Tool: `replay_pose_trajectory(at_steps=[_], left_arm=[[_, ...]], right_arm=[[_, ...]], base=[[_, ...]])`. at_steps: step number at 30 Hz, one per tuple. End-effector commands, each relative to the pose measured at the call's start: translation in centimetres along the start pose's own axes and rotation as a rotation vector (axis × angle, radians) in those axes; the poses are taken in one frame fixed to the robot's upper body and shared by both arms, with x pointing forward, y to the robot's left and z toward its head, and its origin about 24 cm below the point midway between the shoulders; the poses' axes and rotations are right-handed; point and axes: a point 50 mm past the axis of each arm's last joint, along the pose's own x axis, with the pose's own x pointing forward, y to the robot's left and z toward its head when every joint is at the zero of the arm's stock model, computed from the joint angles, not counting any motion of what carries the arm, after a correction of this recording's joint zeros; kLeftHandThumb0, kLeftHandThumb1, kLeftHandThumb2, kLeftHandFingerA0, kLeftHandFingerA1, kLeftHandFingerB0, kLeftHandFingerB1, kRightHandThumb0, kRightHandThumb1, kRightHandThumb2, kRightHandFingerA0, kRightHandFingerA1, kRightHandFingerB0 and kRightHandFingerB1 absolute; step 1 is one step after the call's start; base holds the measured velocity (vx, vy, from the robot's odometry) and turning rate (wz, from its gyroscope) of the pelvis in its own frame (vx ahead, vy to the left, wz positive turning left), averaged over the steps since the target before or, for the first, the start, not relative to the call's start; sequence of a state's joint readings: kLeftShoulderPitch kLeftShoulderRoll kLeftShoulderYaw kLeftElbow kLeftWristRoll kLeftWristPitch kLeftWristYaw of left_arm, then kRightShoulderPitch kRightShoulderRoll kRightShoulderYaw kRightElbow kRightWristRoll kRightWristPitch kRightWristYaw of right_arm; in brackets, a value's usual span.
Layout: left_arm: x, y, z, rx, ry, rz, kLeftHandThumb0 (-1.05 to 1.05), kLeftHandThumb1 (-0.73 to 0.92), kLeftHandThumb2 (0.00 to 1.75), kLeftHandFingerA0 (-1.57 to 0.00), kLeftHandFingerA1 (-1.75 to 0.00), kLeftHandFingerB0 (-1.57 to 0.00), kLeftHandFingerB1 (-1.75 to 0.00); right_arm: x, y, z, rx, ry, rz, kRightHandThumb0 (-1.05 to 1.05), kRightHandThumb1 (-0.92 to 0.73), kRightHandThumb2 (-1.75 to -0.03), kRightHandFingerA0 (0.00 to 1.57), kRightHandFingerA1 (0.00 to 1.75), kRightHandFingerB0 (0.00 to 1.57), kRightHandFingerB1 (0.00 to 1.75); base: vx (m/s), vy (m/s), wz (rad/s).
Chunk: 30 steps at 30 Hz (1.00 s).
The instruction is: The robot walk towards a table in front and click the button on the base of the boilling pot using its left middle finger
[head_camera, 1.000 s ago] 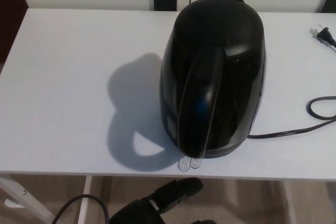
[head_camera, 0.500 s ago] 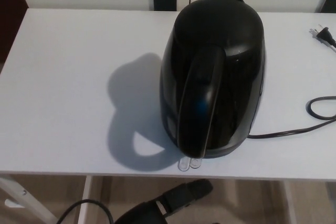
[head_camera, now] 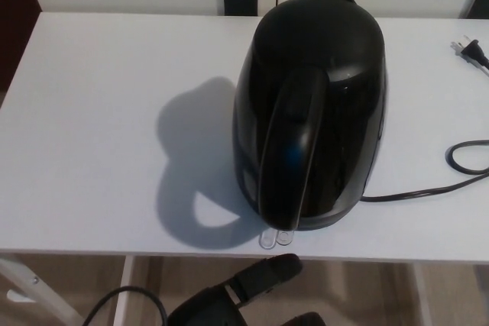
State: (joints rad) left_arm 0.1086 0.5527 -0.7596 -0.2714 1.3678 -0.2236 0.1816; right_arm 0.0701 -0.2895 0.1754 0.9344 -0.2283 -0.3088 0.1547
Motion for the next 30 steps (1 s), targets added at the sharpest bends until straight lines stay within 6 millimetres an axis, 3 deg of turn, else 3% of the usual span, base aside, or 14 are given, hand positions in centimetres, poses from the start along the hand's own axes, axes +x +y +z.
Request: replay_pose_trajectory(at_steps=[1, 3, 4, 7, 8, 9, 20, 21, 22, 23, 24, 26, 27, 30], left_arm=[[-0.2, -0.3, -0.3, 0.019, 0.01, -0.05, -0.36, 0.46, 1.02, 0.0, -0.5, 0.0, -0.49], [-0.3, -0.3, -0.3, 0.009, 0.015, -0.049, -0.36, 0.45, 1.01, 0.0, -0.49, 0.0, -0.49], [-0.2, -0.3, -0.3, 0.015, 0.017, -0.049, -0.36, 0.46, 1.02, 0.0, -0.49, 0.0, -0.49], [-0.3, -0.2, -0.2, 0.024, 0.018, -0.049, -0.36, 0.48, 1.03, 0.0, -0.5, 0.0, -0.49], [-0.3, -0.2, -0.2, 0.027, 0.019, -0.055, -0.73, 0.53, 0.89, -0.05, -0.41, 0.0, -0.37], [-0.3, -0.2, -0.1, 0.027, 0.02, -0.056, -0.36, 0.48, 1.03, 0.0, -0.5, 0.0, -0.49], [-0.3, 0.4, -0.4, 0.029, 0.029, -0.036, -0.36, 0.49, 1.04, 0.0, -0.5, 0.0, -0.49], [-0.3, 0.4, -0.4, 0.038, 0.03, -0.038, -0.64, 0.72, 0.64, -0.14, -0.28, -0.12, -0.26], [-0.3, 0.4, -0.4, 0.04, 0.031, -0.039, -0.75, 0.52, 0.87, -0.05, -0.4, -0.02, -0.37], [-0.4, 0.4, -0.5, 0.04, 0.032, -0.039, -0.36, 0.5, 1.05, 0.0, -0.5, 0.0, -0.49], [-0.4, 0.5, -0.5, 0.04, 0.033, -0.037, -0.36, 0.5, 1.05, 0.0, -0.5, 0.0, -0.49], [-0.3, 0.6, -0.7, 0.048, 0.039, -0.039, -0.75, 0.53, 0.87, -0.05, -0.4, -0.02, -0.36], [-0.3, 0.7, -0.8, 0.048, 0.04, -0.032, -0.35, 0.5, 1.05, 0.0, -0.5, 0.0, -0.49], [-0.3, 0.9, -1.1, 0.049, 0.046, -0.015, -0.35, 0.49, 1.03, 0.0, -0.49, 0.0, -0.48]], right_arm=[[-0.2, -0.5, -0.2, 0.002, 0.008, -0.009, 0.24, -0.92, -0.88, 0.34, 0.56, 0.15, 0.45], [-0.2, -0.5, -0.2, -0.002, 0.008, -0.006, 0.24, -0.92, -0.88, 0.34, 0.56, 0.15, 0.45], [-0.2, -0.6, -0.2, -0.003, 0.01, -0.01, 0.13, -0.8, -1.21, 0.23, 0.57, 0.2, 0.57], [-0.3, -0.5, -0.2, 0.006, 0.002, -0.011, 0.14, -0.79, -1.21, 0.24, 0.58, 0.21, 0.57], [-0.3, -0.5, -0.2, 0.005, 0.002, -0.011, 0.14, -0.8, -1.21, 0.24, 0.58, 0.21, 0.58], [-0.3, -0.5, -0.3, 0.002, 0.003, -0.01, 0.14, -0.79, -1.21, 0.25, 0.58, 0.22, 0.58], [-0.2, -0.5, -0.2, -0.012, 0.01, -0.005, 0.13, -0.8, -1.21, 0.24, 0.57, 0.22, 0.57], [-0.3, -0.5, -0.3, -0.004, 0.013, -0.006, 0.13, -0.8, -1.21, 0.23, 0.57, 0.21, 0.57], [-0.3, -0.5, -0.3, -0.001, 0.015, -0.006, 0.13, -0.8, -1.21, 0.23, 0.57, 0.21, 0.57], [-0.3, -0.5, -0.3, -0.003, 0.015, -0.005, 0.13, -0.8, -1.21, 0.24, 0.57, 0.21, 0.57], [-0.2, -0.5, -0.2, -0.004, 0.014, -0.006, 0.13, -0.8, -1.21, 0.24, 0.57, 0.21, 0.57], [-0.2, -0.5, -0.1, -0.003, 0.013, -0.005, 0.13, -0.8, -1.21, 0.23, 0.57, 0.21, 0.57], [-0.2, -0.5, -0.1, -0.002, 0.014, -0.004, 0.13, -0.8, -1.22, 0.22, 0.57, 0.2, 0.57], [-0.2, -0.5, -0.2, -0.01, 0.016, -0.005, 0.13, -0.8, -1.21, 0.22, 0.56, 0.21, 0.57]], base=[[0.0, 0.0, 0.0], [0.0, 0.0, 0.0], [0.0, 0.0, 0.0], [0.0, 0.0, 0.0], [0.0, 0.0, 0.0], [0.0, 0.0, 0.0], [0.0, 0.0, 0.0], [0.0, 0.0, 0.0], [0.0, 0.0, 0.0], [0.0, 0.0, 0.0], [0.0, 0.0, 0.0], [0.0, 0.0, 0.0], [0.0, 0.0, 0.0], [0.0, 0.0, 0.0]])
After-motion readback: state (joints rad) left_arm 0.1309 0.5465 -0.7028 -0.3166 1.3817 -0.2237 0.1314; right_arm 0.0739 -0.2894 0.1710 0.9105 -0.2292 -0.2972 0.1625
